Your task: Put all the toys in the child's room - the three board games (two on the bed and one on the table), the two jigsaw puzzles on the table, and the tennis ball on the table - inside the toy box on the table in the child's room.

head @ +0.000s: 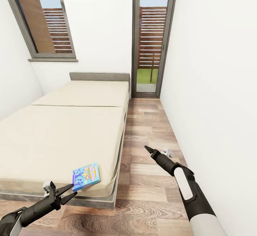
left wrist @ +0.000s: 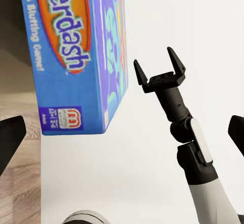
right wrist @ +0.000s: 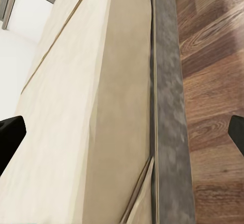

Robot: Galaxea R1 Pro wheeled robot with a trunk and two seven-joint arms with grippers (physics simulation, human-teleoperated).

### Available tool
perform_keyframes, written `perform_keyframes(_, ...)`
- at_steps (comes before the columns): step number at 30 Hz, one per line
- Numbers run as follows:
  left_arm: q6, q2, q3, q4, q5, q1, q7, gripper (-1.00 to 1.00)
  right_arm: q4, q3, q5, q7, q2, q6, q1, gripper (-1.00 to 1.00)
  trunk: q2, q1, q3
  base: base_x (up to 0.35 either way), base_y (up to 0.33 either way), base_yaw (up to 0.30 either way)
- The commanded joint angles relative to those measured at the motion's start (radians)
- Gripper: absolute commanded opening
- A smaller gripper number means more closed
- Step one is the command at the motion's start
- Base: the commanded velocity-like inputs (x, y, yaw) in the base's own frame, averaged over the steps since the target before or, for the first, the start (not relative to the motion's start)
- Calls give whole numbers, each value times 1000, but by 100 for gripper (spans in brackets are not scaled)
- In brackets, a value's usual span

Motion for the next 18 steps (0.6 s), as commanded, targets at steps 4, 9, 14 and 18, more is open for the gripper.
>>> perform_keyframes(4, 11, -1, 1, 0, -1, 0, -4, 100, -1, -4, -3, 3, 1, 8, -1, 100, 0, 0, -1, 0, 0, 0)
perform_keyframes(9, 11, -1, 1, 0, -1, 0, -4, 100, -1, -4, -3, 3, 1, 8, -1, 100, 0, 0, -1, 0, 0, 0)
perform_keyframes(14, 11, -1, 1, 0, -1, 0, -4, 100, -1, -4, -3, 3, 1, 8, -1, 100, 0, 0, -1, 0, 0, 0)
perform_keyframes(18, 11, -1, 1, 0, -1, 0, -4, 100, -1, -4, -3, 3, 1, 8, -1, 100, 0, 0, -1, 0, 0, 0)
